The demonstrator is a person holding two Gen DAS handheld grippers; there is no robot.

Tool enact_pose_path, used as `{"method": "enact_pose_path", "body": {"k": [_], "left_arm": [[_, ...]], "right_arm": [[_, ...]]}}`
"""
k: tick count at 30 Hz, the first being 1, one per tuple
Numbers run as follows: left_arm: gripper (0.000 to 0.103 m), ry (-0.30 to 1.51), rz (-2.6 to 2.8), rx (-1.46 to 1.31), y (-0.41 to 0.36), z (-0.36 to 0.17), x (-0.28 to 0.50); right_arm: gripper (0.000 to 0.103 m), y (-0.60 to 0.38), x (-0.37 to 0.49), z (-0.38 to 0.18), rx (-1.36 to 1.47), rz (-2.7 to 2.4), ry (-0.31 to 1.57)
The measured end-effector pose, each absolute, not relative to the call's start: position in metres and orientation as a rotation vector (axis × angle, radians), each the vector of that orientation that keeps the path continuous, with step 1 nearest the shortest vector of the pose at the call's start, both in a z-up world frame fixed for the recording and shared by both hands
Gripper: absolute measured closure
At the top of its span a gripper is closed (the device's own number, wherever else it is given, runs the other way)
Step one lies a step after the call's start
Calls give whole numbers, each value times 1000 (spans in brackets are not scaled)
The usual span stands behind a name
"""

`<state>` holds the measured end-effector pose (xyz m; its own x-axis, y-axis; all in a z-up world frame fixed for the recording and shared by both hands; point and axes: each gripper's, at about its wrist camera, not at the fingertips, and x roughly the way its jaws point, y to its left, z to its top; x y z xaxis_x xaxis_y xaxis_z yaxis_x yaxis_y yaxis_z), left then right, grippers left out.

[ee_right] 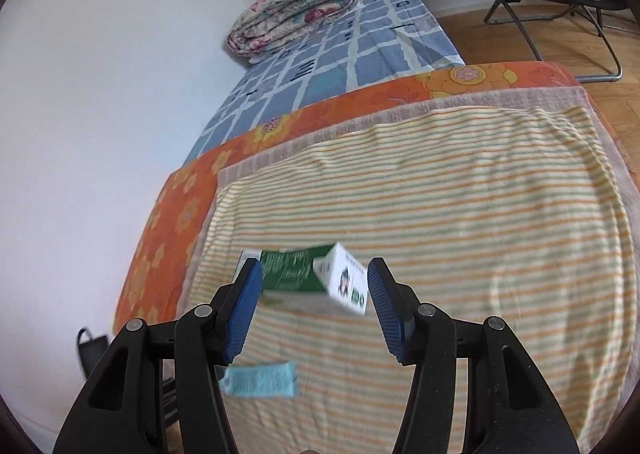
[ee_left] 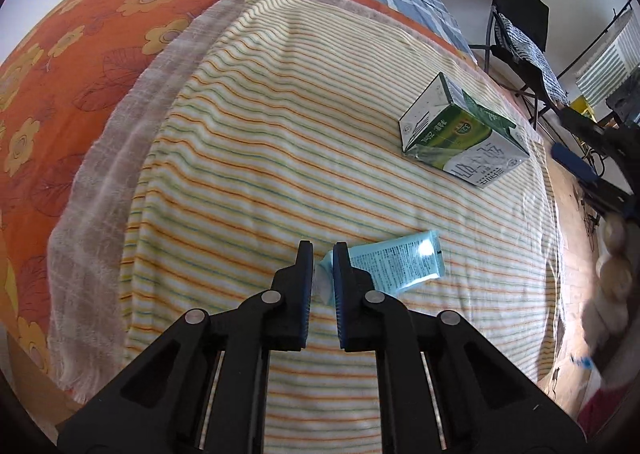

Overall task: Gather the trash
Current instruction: 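Grasp the light-blue tube with the left gripper while the right gripper grasps the green milk carton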

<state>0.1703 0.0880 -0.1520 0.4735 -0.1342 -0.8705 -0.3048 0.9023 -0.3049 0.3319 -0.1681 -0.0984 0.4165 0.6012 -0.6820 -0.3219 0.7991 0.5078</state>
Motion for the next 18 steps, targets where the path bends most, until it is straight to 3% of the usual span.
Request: {"method": "enact_pose_path", "body": {"k": [15, 16, 18], "left_arm": [[94, 1050, 90, -368, 85, -134, 165], [92, 1052, 86, -373, 85, -134, 165], [77, 1055, 82, -374, 87, -133, 168]], "right_arm": [[49, -121, 368, -118, 250, 706, 996], [49, -120, 367, -119, 240, 719, 1007], [49, -117, 364, -119, 207, 755, 1029]]}}
